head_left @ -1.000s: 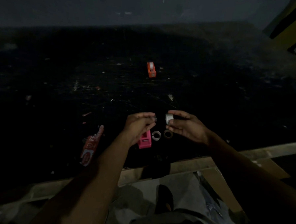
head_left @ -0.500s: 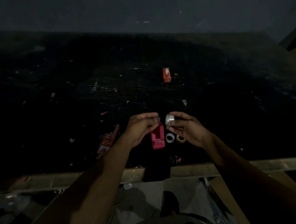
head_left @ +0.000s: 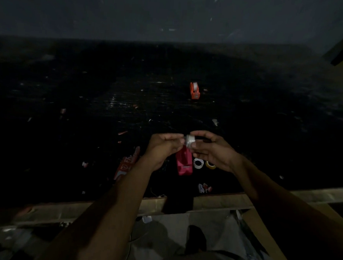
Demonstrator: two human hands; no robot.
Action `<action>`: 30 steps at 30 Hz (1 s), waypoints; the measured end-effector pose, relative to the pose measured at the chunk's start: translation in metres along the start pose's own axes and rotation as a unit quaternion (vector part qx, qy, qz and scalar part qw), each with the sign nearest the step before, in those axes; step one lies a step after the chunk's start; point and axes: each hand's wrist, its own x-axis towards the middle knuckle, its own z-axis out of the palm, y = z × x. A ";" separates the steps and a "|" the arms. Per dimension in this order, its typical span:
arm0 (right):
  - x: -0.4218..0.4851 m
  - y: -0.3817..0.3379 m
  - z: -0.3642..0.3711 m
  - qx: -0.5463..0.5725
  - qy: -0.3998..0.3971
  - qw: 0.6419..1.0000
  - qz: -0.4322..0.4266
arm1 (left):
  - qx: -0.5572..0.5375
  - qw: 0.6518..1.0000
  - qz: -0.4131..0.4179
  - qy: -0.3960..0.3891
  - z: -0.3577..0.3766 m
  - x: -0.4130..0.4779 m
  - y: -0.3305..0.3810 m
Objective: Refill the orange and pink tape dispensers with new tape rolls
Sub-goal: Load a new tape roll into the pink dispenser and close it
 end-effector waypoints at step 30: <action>0.004 -0.007 0.006 -0.033 0.017 0.998 -0.042 | -0.021 0.999 -0.023 0.018 0.004 0.004 0.006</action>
